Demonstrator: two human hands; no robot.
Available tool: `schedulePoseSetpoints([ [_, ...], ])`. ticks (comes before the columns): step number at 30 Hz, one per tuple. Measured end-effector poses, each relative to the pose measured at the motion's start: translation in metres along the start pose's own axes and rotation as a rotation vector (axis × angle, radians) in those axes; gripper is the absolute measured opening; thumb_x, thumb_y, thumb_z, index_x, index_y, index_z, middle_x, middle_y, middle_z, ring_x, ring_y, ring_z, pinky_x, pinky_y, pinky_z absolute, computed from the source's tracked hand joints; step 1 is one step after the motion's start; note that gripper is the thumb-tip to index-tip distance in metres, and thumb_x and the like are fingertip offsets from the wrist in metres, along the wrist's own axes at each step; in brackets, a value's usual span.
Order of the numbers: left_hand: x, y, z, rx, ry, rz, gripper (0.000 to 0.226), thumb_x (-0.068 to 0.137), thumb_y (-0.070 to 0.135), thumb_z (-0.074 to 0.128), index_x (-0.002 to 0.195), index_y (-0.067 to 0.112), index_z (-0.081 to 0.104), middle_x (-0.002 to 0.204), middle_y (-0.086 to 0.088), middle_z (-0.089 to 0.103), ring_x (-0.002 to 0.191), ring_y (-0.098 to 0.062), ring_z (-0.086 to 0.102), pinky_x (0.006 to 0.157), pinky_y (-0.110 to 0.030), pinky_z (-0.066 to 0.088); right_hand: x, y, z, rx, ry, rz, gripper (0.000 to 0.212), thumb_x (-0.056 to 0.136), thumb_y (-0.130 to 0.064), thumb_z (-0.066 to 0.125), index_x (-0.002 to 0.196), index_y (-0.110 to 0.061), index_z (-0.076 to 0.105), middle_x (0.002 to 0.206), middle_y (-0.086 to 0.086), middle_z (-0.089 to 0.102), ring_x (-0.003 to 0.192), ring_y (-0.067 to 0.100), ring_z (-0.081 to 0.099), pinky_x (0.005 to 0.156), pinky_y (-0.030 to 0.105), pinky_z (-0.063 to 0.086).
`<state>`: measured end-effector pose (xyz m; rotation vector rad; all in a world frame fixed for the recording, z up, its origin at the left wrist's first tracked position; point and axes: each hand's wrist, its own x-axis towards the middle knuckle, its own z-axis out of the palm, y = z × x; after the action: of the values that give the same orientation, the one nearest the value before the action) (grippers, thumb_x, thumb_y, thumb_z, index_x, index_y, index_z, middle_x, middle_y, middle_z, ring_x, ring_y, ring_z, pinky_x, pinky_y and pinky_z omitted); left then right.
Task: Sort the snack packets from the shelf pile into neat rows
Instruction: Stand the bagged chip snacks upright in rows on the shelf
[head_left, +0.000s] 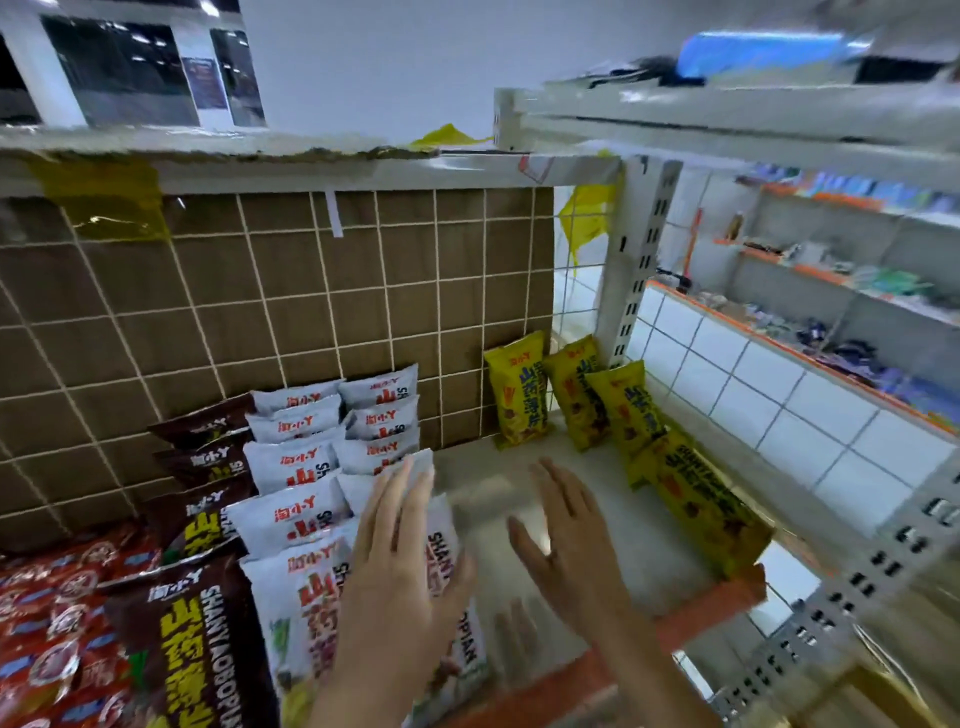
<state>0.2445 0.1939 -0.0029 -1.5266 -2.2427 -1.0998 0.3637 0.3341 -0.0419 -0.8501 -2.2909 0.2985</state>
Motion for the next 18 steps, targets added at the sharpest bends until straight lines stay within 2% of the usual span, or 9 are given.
schedulePoseSetpoints([
  [1, 0.016, 0.014, 0.006, -0.031, -0.025, 0.009, 0.072, 0.087, 0.06, 0.034, 0.145, 0.019, 0.032, 0.15, 0.004, 0.03, 0.14, -0.009, 0.016, 0.112, -0.022, 0.01, 0.01, 0.012, -0.009, -0.042, 0.008, 0.029, 0.063, 0.09, -0.05, 0.039, 0.134, -0.006, 0.048, 0.138, 0.013, 0.051, 0.126, 0.023, 0.037, 0.1, 0.045, 0.044],
  [3, 0.051, 0.034, 0.031, -0.009, -0.015, 0.043, 0.075, 0.083, 0.058, 0.037, 0.139, 0.009, 0.043, 0.14, -0.006, 0.047, 0.132, -0.022, 0.038, 0.109, -0.029, 0.026, 0.036, 0.033, -0.026, -0.1, -0.047, 0.114, 0.067, 0.09, -0.051, 0.039, 0.138, -0.005, 0.044, 0.143, 0.013, 0.045, 0.133, 0.027, 0.036, 0.107, 0.043, 0.038],
  [5, 0.088, 0.048, 0.057, -0.005, -0.049, -0.023, 0.074, 0.081, 0.057, 0.04, 0.136, 0.007, 0.045, 0.132, -0.012, 0.053, 0.122, -0.029, 0.049, 0.102, -0.037, 0.039, 0.067, 0.053, -0.037, -0.161, -0.133, 0.19, 0.062, 0.093, -0.045, 0.046, 0.143, -0.01, 0.036, 0.149, 0.009, 0.036, 0.137, 0.028, 0.031, 0.111, 0.041, 0.03],
  [7, 0.122, 0.052, 0.082, -0.008, -0.149, -0.14, 0.066, 0.084, 0.052, 0.051, 0.133, 0.008, 0.043, 0.127, -0.012, 0.053, 0.117, -0.029, 0.049, 0.094, -0.037, 0.04, 0.1, 0.071, -0.043, -0.224, -0.151, 0.21, 0.058, 0.093, -0.039, 0.053, 0.141, -0.012, 0.035, 0.145, 0.01, 0.038, 0.133, 0.029, 0.035, 0.105, 0.04, 0.033],
  [9, 0.148, 0.049, 0.105, -0.001, -0.157, -0.285, 0.061, 0.085, 0.047, 0.059, 0.126, 0.005, 0.045, 0.122, -0.015, 0.054, 0.114, -0.032, 0.05, 0.09, -0.038, 0.041, 0.133, 0.083, -0.046, -0.223, -0.181, 0.23, 0.056, 0.093, -0.037, 0.053, 0.139, -0.009, 0.036, 0.139, 0.013, 0.044, 0.129, 0.031, 0.038, 0.103, 0.041, 0.035],
  [13, 0.185, 0.024, 0.148, -0.097, -0.237, -0.583, 0.066, 0.081, 0.061, 0.054, 0.111, 0.002, 0.059, 0.112, -0.018, 0.063, 0.105, -0.035, 0.058, 0.087, -0.04, 0.049, 0.182, 0.109, -0.039, -0.18, -0.285, 0.358, 0.055, 0.09, -0.037, 0.053, 0.135, -0.007, 0.041, 0.134, 0.014, 0.048, 0.125, 0.03, 0.04, 0.101, 0.04, 0.038],
  [15, 0.195, 0.014, 0.161, -0.121, -0.259, -0.675, 0.075, 0.08, 0.067, 0.05, 0.114, 0.001, 0.06, 0.116, -0.018, 0.061, 0.109, -0.034, 0.056, 0.091, -0.039, 0.048, 0.193, 0.121, -0.036, -0.162, -0.334, 0.383, 0.055, 0.089, -0.035, 0.056, 0.134, -0.006, 0.042, 0.134, 0.014, 0.048, 0.125, 0.03, 0.041, 0.099, 0.04, 0.039],
  [18, 0.206, 0.011, 0.174, -0.21, -0.215, -0.795, 0.081, 0.083, 0.06, 0.055, 0.133, -0.003, 0.042, 0.134, -0.019, 0.046, 0.125, -0.033, 0.043, 0.099, -0.034, 0.039, 0.201, 0.128, -0.028, -0.266, -0.357, 0.326, 0.048, 0.093, -0.032, 0.053, 0.132, -0.005, 0.044, 0.133, 0.014, 0.05, 0.125, 0.032, 0.044, 0.102, 0.042, 0.039],
])
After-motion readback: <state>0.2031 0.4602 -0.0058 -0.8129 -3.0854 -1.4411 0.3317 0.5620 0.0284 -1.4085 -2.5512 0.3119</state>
